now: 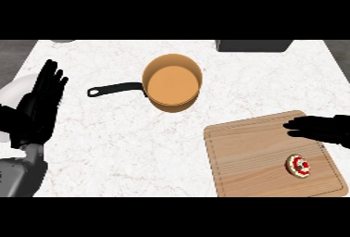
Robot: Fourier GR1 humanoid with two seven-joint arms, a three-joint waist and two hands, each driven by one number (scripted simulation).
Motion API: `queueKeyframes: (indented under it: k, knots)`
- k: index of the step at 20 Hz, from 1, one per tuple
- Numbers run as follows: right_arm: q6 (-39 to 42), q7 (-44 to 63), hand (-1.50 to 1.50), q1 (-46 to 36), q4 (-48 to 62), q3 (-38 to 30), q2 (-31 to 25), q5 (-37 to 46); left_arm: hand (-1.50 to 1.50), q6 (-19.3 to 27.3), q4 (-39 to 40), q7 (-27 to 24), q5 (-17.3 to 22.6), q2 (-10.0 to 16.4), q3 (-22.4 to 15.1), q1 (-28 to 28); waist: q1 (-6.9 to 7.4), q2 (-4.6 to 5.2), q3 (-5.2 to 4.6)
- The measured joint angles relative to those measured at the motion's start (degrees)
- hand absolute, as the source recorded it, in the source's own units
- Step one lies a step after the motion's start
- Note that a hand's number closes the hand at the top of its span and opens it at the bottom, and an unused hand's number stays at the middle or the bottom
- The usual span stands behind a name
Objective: Pick the cupcake from the cutting board and place it in the pot
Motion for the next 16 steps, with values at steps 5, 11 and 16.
queueKeyframes:
  k: [5, 11, 16]
  knots:
    - [-1.2, -0.47, -1.5, 2.18, -0.08, -0.15, 0.74, 3.37, 0.0, -0.66, -2.53, 1.77, -0.75, -0.03, 1.33, 1.09, -0.11, -0.04, 0.01]
    - [-1.05, 2.2, -1.5, 1.93, 1.74, -1.43, 5.11, 9.3, 0.0, -1.7, -0.69, 0.38, -2.88, -2.54, 2.0, 0.73, -0.17, 0.01, 0.0]
    - [-2.3, 1.28, -1.5, 2.91, 4.53, -1.68, 9.15, 13.73, 0.0, -2.29, -1.89, 1.43, -4.16, -3.63, 2.63, 0.91, -0.16, 0.0, 0.01]
